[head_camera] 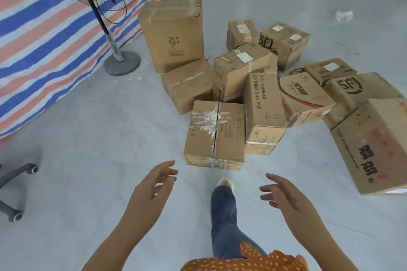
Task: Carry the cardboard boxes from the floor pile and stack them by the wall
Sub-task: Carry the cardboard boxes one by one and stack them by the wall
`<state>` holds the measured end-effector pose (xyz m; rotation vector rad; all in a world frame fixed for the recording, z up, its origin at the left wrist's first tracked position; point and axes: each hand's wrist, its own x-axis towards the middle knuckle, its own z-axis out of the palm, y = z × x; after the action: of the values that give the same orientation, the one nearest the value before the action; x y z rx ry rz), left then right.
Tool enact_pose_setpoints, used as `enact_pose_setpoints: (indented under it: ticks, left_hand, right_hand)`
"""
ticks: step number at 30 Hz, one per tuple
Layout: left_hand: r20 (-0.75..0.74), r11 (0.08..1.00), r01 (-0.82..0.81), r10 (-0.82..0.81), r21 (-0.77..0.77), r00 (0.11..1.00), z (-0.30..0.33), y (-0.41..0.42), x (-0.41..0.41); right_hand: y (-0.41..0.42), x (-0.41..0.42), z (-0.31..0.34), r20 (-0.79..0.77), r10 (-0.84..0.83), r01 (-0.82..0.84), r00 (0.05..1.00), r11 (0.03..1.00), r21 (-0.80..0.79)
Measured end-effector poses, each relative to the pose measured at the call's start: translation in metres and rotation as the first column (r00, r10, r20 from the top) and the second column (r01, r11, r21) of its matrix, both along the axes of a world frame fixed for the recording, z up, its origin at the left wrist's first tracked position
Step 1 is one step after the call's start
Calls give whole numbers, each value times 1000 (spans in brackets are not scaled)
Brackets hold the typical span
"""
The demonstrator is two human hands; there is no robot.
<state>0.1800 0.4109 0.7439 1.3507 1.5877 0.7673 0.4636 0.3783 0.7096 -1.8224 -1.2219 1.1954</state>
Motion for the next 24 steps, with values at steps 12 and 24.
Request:
enact_pose_setpoints:
  ticks: [12, 24]
  left_hand:
    - [-130, 999, 52, -51, 4, 990, 13, 299, 35]
    - [-126, 835, 439, -501, -333, 856, -137, 558, 54]
  right_hand:
    - [314, 20, -23, -188, 3, -34, 982, 986, -165]
    - [436, -19, -140, -319, -517, 358, 794, 822, -442]
